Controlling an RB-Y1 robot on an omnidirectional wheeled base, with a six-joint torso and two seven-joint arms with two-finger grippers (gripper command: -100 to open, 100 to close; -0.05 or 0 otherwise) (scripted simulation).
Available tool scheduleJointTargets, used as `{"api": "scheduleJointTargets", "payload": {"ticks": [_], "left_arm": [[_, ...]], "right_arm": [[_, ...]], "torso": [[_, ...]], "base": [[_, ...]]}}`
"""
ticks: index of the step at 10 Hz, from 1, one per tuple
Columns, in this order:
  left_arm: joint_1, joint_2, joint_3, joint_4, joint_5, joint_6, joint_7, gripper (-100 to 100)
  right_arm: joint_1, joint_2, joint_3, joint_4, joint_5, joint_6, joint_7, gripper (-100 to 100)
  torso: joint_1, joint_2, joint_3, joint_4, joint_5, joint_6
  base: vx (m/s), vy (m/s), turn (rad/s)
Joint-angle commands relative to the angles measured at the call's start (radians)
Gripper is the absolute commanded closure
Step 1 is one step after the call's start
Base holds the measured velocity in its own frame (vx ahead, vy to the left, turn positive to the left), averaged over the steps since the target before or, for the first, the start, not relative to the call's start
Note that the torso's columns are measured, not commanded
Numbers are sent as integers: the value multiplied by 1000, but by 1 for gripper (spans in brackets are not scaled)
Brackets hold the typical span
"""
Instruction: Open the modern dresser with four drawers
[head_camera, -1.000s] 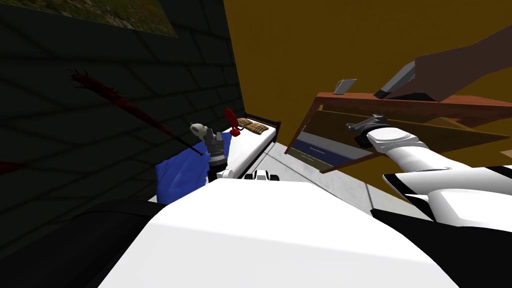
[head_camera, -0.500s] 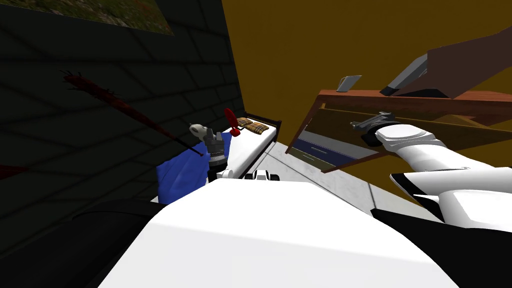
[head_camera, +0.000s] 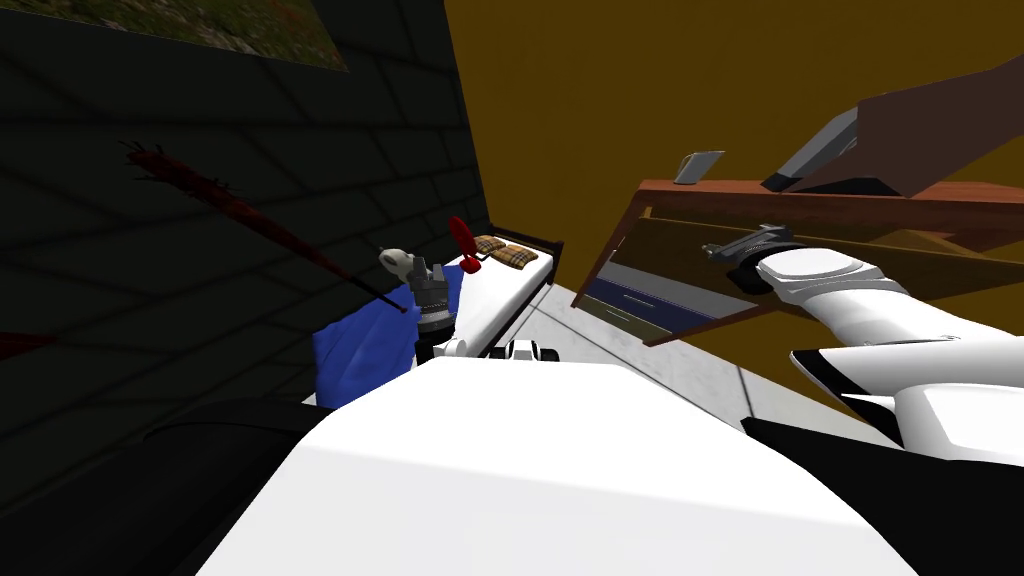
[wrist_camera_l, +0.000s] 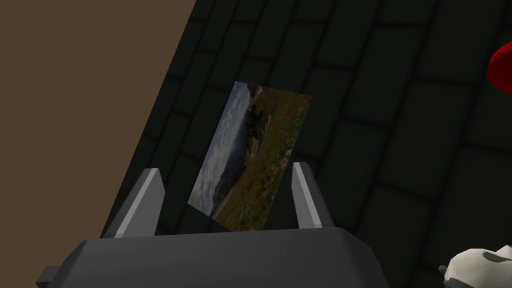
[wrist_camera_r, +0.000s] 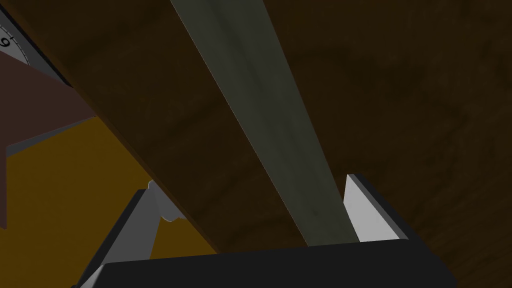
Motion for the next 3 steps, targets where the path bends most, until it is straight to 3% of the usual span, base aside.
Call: {"api": "scheduleJointTargets", "payload": {"ticks": [1,3], "left_arm": [[0,0,0,0,0,0,0,0],[0,0,0,0,0,0,0,0]], "right_arm": [[2,2,1,1,0,-1,0,0],[4,4,3,1,0,-3,0,0]], "torso": [[-1,-1,-1,-1,-1,0],[-2,-2,-1,-2,-2,0]], "base": [[0,0,0],[0,0,0]]}}
